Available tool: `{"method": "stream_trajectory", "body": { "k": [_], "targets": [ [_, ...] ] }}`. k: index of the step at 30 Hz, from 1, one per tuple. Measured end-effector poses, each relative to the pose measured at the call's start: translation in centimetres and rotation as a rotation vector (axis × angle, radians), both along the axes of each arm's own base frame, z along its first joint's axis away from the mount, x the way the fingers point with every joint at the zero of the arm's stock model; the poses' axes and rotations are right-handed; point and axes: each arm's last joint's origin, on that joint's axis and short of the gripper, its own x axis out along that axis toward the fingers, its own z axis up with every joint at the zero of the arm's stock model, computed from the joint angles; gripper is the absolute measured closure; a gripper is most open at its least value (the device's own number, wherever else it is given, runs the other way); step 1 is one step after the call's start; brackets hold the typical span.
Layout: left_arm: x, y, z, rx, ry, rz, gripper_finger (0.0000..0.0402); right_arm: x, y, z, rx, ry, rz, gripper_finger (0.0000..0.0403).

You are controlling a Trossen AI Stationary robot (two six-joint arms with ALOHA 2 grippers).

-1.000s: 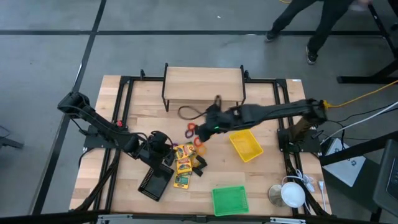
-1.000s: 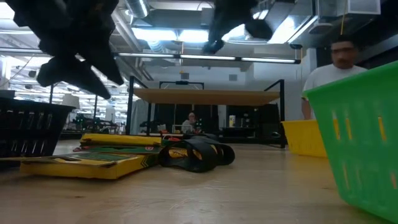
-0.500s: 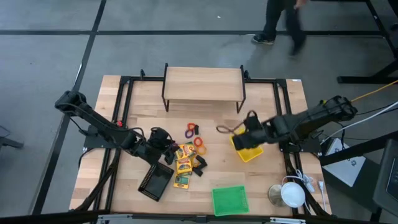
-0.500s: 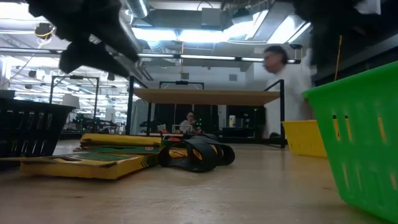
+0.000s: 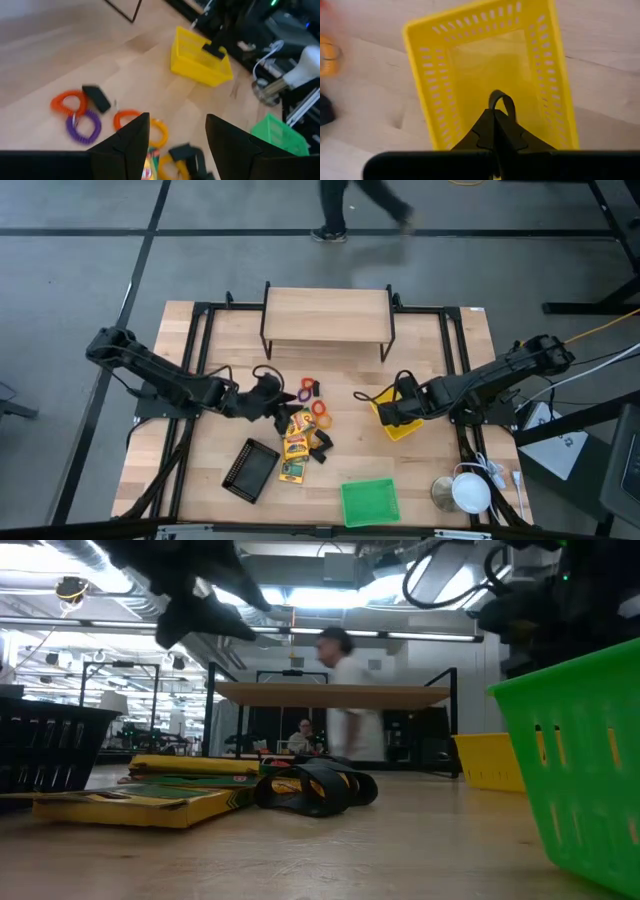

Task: Pick & Place Office Desk Supplies
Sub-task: Put the black rubber band into the yellow basket

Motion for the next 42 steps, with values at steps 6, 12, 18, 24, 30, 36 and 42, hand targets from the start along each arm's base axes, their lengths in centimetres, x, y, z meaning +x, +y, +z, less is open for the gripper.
{"method": "stream_trajectory", "body": {
  "k": [6, 12, 18, 24, 30, 36, 42],
  "targets": [
    [0.4, 0.3, 0.6, 0.016, -0.055, -0.011, 0.0213, 0.2, 0.1, -0.1, 0.036, -0.010, 0.018, 0.0335],
    [0.4, 0.3, 0.6, 0.021, -0.054, -0.008, 0.0213, 0.4, 0.2, 0.0, 0.047, -0.033, 0.019, 0.0233],
    [0.2, 0.4, 0.9, 0.018, -0.067, -0.007, 0.0213, 0.9, 0.3, 1.1, 0.036, -0.071, 0.003, 0.0211],
    [-0.1, 0.5, 1.3, 0.028, -0.074, -0.012, 0.0213, 2.7, 0.4, 4.1, -0.064, -0.265, -0.011, 0.0221],
    [-1.1, 0.9, 2.8, 0.067, -0.124, -0.004, 0.0213, 6.3, -0.8, 5.0, -0.091, -0.426, -0.002, 0.0236],
    [-2.9, 1.5, 4.1, 0.097, -0.118, 0.023, 0.0213, 10.8, -2.7, 0.5, -0.001, -0.371, 0.039, 0.0235],
    [-7.0, 2.2, 5.4, 0.114, -0.082, 0.090, 0.0213, 14.8, -3.8, 1.1, -0.029, -0.415, 0.114, 0.0227]
  ]
}}
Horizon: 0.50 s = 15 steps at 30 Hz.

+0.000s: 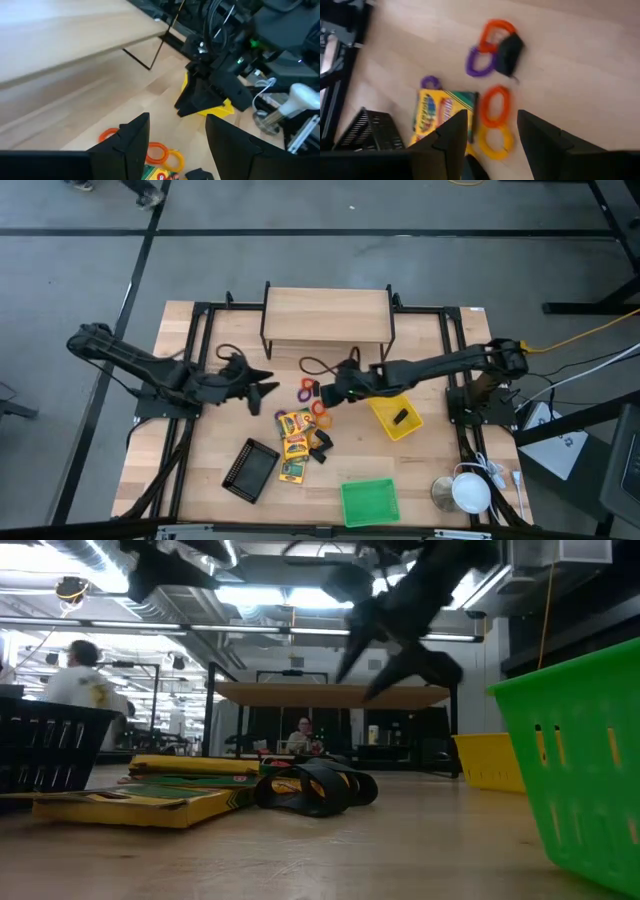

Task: Pick & Place Office Desk Supplies
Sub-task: Put the black rubber band into the yellow basket

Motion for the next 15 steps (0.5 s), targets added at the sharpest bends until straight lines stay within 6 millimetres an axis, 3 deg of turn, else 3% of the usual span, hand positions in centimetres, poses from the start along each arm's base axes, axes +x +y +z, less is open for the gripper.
{"method": "stream_trajectory", "body": {
  "k": [6, 15],
  "targets": [
    [-3.7, 0.6, 0.2, -0.020, -0.018, -0.013, 0.0213, 2.7, -1.2, -0.2, -0.023, 0.010, 0.027, 0.0229],
    [-7.3, 1.3, -7.3, -0.176, -0.095, -0.028, 0.0224, 4.2, -2.4, -1.9, 0.004, 0.051, 0.031, 0.0227]
  ]
}}
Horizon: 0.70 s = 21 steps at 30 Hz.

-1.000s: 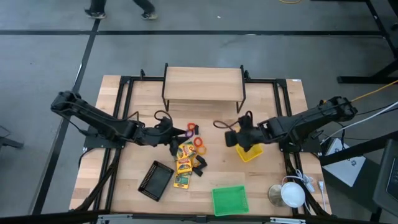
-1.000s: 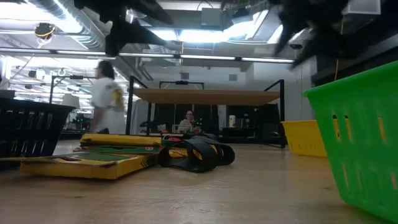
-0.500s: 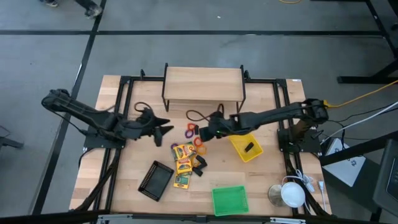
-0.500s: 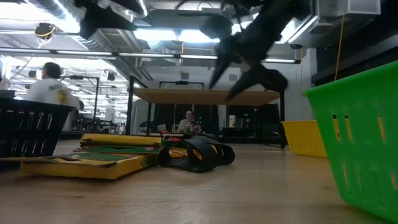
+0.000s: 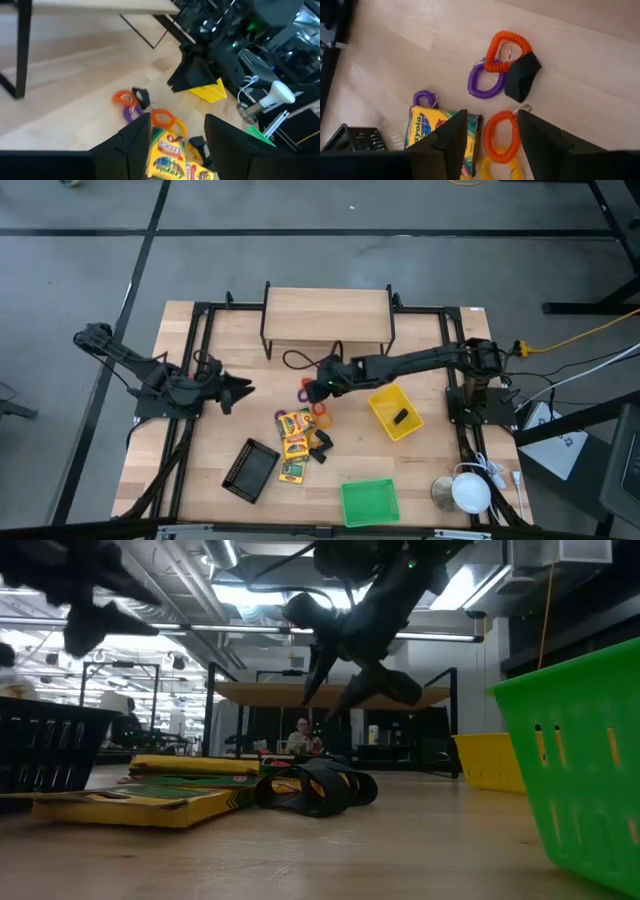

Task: Pick & Place Office Desk Supplies
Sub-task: Put the black rubber band into the yellow basket

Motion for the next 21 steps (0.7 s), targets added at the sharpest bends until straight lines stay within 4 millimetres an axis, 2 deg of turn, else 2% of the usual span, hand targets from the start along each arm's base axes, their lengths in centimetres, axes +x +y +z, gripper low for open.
{"method": "stream_trajectory", "body": {
  "k": [10, 21],
  "targets": [
    [-1.3, 0.6, -3.7, -0.093, -0.004, -0.009, 0.0254, 1.2, -1.0, -2.7, 0.068, 0.004, -0.060, 0.0248],
    [-1.5, 0.5, -4.6, -0.124, 0.062, -0.042, 0.0253, 2.0, -1.6, -3.6, 0.092, -0.034, -0.083, 0.0258]
  ]
}}
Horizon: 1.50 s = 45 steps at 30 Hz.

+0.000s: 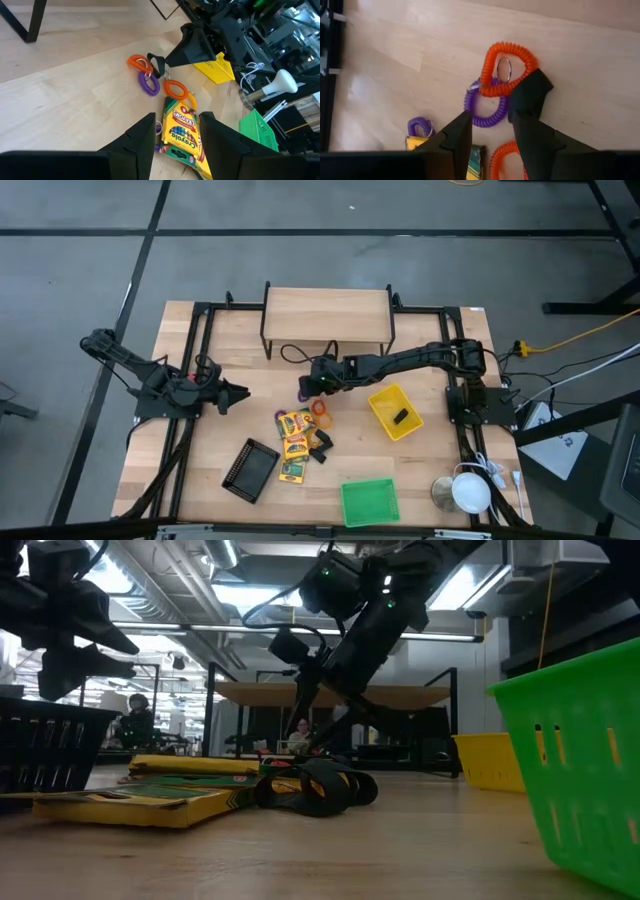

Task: Pick & Place Office Desk Supplies
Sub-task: Put the black rubber band into the yellow basket

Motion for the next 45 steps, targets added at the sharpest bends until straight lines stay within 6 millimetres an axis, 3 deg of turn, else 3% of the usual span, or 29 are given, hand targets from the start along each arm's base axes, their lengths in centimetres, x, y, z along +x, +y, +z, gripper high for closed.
{"method": "stream_trajectory", "body": {
  "k": [8, 20, 26, 30, 34, 40, 45],
  "targets": [
    [0.0, 0.0, 0.0, 0.000, 0.000, 0.000, 0.0252, 0.1, -0.1, 1.5, -0.007, 0.055, 0.037, 0.0245],
    [0.0, 0.0, 0.0, -0.010, -0.002, 0.004, 0.0252, 0.2, -0.9, 0.6, -0.039, 0.096, 0.018, 0.0248],
    [0.0, 0.0, 0.0, -0.010, -0.002, 0.004, 0.0252, 0.8, -0.8, -1.9, 0.014, 0.117, 0.042, 0.0248],
    [0.0, 0.0, 0.0, -0.012, -0.005, 0.003, 0.0252, 1.0, -0.7, -2.1, 0.025, 0.107, 0.038, 0.0252],
    [0.0, 0.0, 0.0, -0.015, -0.006, 0.005, 0.0251, 1.0, -0.9, -2.2, 0.019, 0.112, 0.031, 0.0287],
    [0.0, 0.0, 0.0, -0.017, -0.007, 0.008, 0.0251, 1.0, -0.9, -2.2, 0.015, 0.111, 0.039, 0.0390],
    [0.0, 0.0, 0.1, -0.020, -0.012, 0.009, 0.0251, 1.0, -0.8, -1.6, 0.038, 0.104, 0.066, 0.0393]
  ]
}}
